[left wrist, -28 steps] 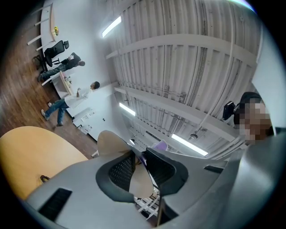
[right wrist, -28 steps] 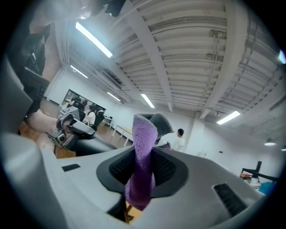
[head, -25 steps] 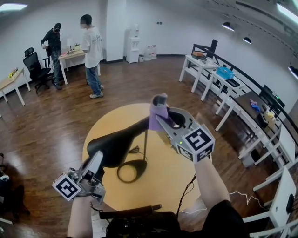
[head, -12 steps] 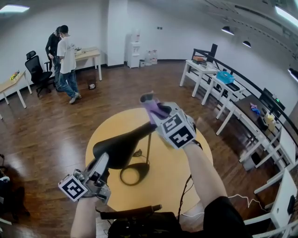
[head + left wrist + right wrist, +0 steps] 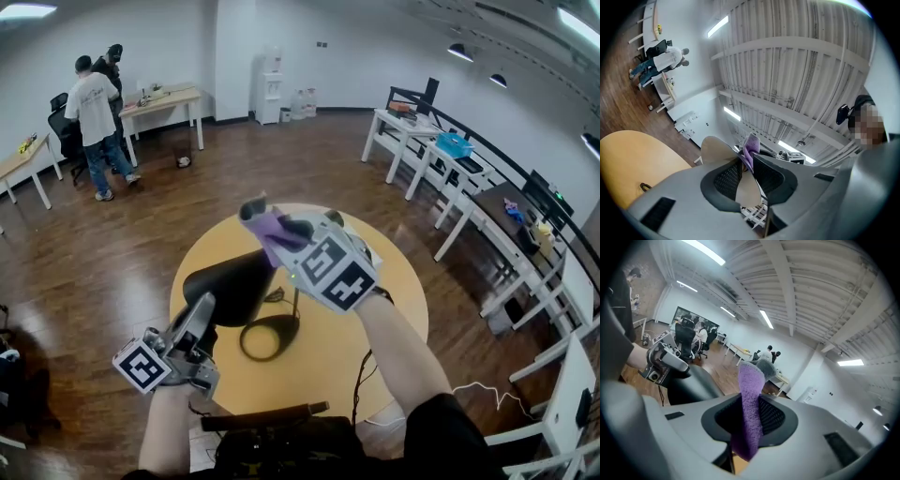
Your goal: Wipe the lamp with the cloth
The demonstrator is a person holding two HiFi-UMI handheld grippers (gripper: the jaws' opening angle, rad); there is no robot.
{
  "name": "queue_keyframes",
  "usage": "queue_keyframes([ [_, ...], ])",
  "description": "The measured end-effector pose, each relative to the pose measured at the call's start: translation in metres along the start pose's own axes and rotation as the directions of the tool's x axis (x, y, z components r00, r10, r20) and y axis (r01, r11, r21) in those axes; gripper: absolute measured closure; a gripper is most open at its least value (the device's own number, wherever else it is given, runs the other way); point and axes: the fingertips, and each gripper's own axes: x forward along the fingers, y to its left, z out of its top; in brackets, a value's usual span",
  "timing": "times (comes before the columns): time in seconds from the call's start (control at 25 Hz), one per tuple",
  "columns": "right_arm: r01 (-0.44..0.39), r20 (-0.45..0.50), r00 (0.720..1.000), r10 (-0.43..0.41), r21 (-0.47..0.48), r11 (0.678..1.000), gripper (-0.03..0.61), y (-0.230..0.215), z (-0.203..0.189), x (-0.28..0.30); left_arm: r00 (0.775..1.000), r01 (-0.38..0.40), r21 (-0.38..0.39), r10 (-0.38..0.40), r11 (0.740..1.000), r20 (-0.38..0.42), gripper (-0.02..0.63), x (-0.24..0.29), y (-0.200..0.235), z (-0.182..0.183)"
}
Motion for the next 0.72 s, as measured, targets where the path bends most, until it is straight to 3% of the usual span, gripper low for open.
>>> queue_keyframes([
  [0.24, -0.057, 0.071, 0.996, 0.056, 0.003, 0.998, 0.489, 0.026, 0.002, -0.001, 1.000, -0.016, -0.005, 0.016, 1.000, -0.007, 0.554, -0.002, 0.003, -0.009],
  [0.44, -0.037, 0.186, 0.982, 0.030, 0.036, 0.999, 0.488, 0.022, 0.009, -0.015, 1.000, -0.015, -0.010, 0.015, 1.000, -0.006, 0.554, -0.002, 0.002, -0.007],
  [0.6, 0.140, 0.257, 0.951, -0.172, 0.137, 0.981, 0.488, -0.036, -0.001, -0.046, 1.000, -0.013, -0.005, 0.013, 1.000, -0.005, 0.554, 0.000, 0.001, -0.004],
  [0.72, 0.292, 0.248, 0.897, -0.367, 0.293, 0.910, 0.488, -0.090, -0.041, -0.077, 1.000, -0.016, -0.010, 0.016, 1.000, 0.004, 0.554, 0.001, 0.001, -0.003],
])
